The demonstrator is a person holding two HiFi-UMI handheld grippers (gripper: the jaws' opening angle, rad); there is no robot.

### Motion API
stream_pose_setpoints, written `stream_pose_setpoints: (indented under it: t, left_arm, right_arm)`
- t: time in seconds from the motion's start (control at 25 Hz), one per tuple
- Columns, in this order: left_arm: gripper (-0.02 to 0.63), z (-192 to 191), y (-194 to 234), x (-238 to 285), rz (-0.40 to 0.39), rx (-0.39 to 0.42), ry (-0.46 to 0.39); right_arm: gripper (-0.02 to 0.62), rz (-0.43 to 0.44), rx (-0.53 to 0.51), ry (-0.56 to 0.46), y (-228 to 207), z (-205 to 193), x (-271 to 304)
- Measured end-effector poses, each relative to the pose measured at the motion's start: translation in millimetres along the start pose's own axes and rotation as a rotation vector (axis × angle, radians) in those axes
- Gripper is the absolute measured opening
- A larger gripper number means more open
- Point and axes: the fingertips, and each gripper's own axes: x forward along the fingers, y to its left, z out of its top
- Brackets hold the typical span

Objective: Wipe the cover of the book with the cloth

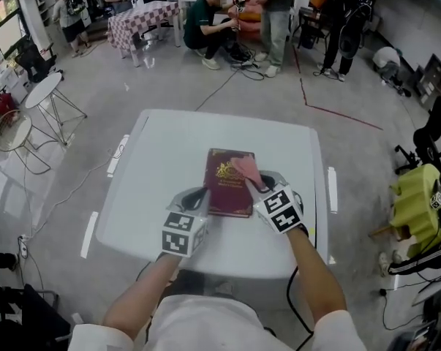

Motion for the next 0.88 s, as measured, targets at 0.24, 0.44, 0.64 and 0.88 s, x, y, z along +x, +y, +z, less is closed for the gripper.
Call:
stream_pose_setpoints:
  t: [0.24,0.44,0.64,0.88]
  left_arm:
    - [0.006,10.8,27.4,24.9,0.002,0.0,-0.006]
    - [0.006,17.3,48.9,41.9,-0.014,-0.026,-0.013]
    - [0.006,8.5,55.6,55.0,-0.056,-0.019,0.03]
    - [0.006,-4.5,61.6,69.9,-0.076,-0.025,0.063]
  right_arm:
    - [0.046,0.009,-0.063,0.057,-35.4,10.4,40.7]
    - [0.046,0.034,-0.063,0.095,-55.6,8.0,78.3]
    - [0.046,0.056,-0.072,0.125,-66.6,1.9,109.0]
    - [0.046,0.082,-0.063,0.158,-66.0,-12.0,127.6]
